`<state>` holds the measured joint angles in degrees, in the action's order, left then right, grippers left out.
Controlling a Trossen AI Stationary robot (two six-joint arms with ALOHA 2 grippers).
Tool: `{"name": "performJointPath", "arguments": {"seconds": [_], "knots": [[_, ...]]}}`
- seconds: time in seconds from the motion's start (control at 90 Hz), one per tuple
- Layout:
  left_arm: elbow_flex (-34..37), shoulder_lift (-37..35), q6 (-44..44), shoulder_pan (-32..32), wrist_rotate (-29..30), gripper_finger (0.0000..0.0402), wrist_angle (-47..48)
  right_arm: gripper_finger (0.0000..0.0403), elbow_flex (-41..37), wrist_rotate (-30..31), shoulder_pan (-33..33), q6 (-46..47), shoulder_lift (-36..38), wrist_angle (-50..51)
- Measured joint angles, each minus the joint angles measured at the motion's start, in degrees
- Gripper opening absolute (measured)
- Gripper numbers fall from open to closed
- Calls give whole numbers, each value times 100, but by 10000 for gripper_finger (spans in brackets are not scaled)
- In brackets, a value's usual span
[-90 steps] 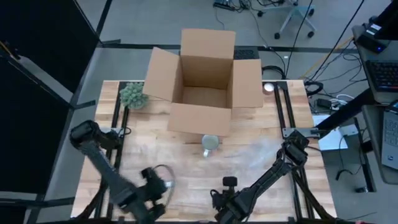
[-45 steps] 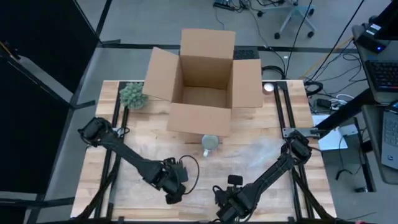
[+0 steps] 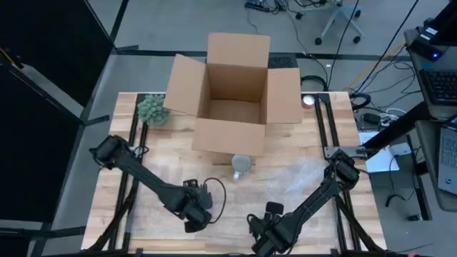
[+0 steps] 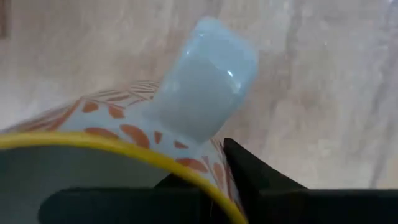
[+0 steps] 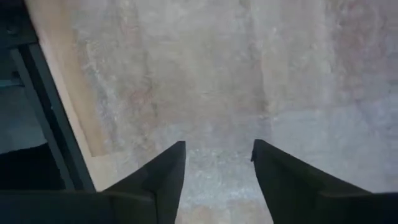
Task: Wrap mug
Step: Wrap the orange mug with bubble wrap
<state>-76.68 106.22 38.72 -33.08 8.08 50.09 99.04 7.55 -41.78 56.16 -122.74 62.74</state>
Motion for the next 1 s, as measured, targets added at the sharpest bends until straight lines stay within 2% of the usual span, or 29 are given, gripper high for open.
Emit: {"name": "performJointPath", "arguments": {"seconds": [0.344, 0.578, 0.778, 1.0], "knots": [[109, 142, -179, 43, -232, 18, -381, 178, 0, -42, -11, 22, 0, 24], [-60, 175, -188, 116, -489, 87, -323, 178, 0, -39, -31, 83, 0, 44], [-297, 172, -217, 207, -702, 135, 244, 178, -2, -49, -35, 180, 203, 135], [-892, 170, -631, 220, -416, 143, 1158, 178, -2, -49, -33, 573, 730, 550]]}}
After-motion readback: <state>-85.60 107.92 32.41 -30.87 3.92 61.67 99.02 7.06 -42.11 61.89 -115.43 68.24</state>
